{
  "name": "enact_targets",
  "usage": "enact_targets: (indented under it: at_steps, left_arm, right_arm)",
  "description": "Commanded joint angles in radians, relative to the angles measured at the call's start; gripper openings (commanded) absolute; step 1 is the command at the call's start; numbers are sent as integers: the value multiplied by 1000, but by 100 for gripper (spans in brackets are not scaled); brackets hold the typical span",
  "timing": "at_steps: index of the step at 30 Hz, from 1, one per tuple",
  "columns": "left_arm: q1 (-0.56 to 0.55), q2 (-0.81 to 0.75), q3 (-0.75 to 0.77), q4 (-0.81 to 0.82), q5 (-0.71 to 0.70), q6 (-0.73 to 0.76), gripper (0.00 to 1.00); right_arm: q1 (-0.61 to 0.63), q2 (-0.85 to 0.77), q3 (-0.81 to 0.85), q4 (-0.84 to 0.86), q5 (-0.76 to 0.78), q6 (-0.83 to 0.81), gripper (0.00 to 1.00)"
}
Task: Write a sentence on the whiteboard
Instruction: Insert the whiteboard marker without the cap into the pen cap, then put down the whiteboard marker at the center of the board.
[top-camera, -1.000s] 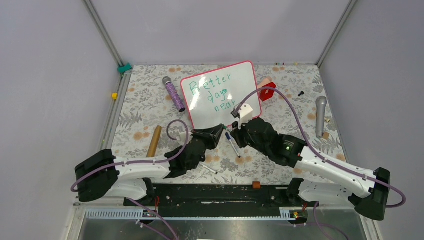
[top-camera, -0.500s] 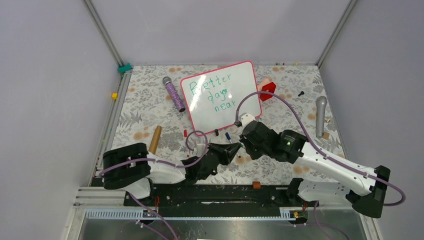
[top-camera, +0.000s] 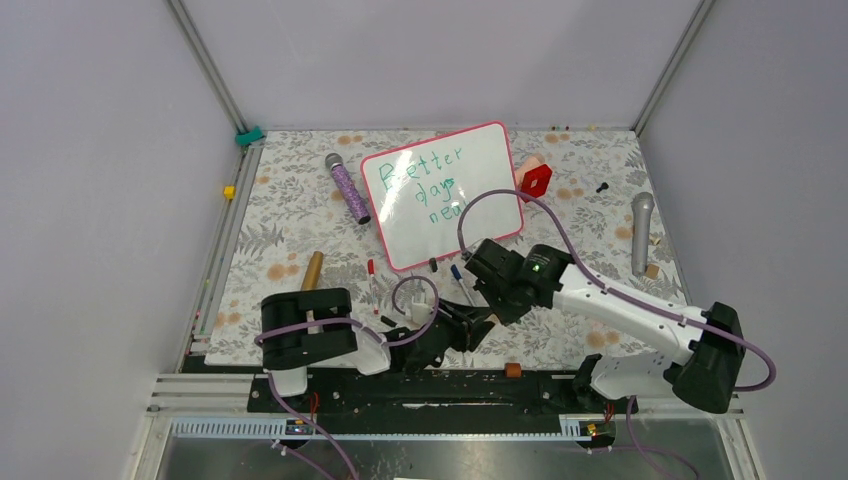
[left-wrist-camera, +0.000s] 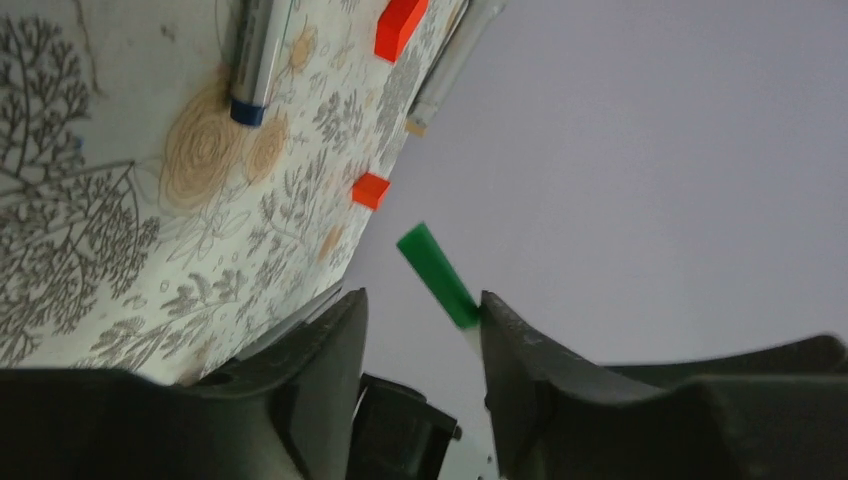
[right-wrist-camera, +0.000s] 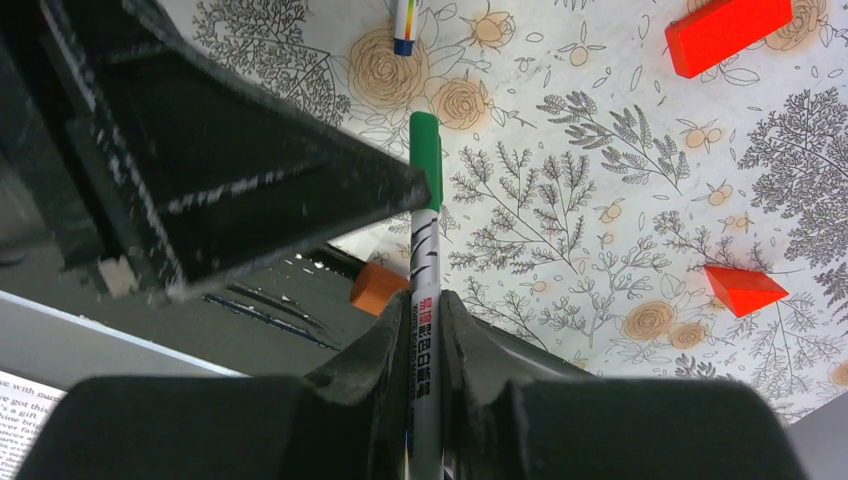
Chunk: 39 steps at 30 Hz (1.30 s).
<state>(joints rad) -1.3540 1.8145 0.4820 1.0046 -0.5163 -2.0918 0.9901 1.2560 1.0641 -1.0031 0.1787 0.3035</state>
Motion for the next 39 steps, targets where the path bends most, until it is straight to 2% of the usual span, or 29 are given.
enact_targets:
  at_steps: [1,6,12,15,21,27,32,39]
  left_arm:
    - [-25,-29,-36,142,49,-84,51]
    - [-26,-89,-110,145,-2,-39,64]
    - [-25,-304,-197,-30,-98,118,66]
    - [-25,-491,-221,-208,-167,226,68]
    - [-25,-822,-164,-733,-317,408,72]
    - [-25,-1034,-166,-991,-414,494,72]
    - [-26,-1137,-153,-1139,-470,537,72]
    - [-25,-1256,-77,-1382,-580,635,72]
  right_arm:
    - [-38,31,61,22,-50,-14,0]
    - [-59,122,104,-53,-63,-44,0]
    - [-65,208,151,-116,-106,-46,0]
    - [-65,247,163,-133,-132,-41,0]
    - [-70,372,210,-133,-123,-60,0]
    - [-79,475,134,8,-165,-55,0]
    - [-86,463,111,11,-151,-67,0]
    - [-108,272,81,51,-137,-99,0]
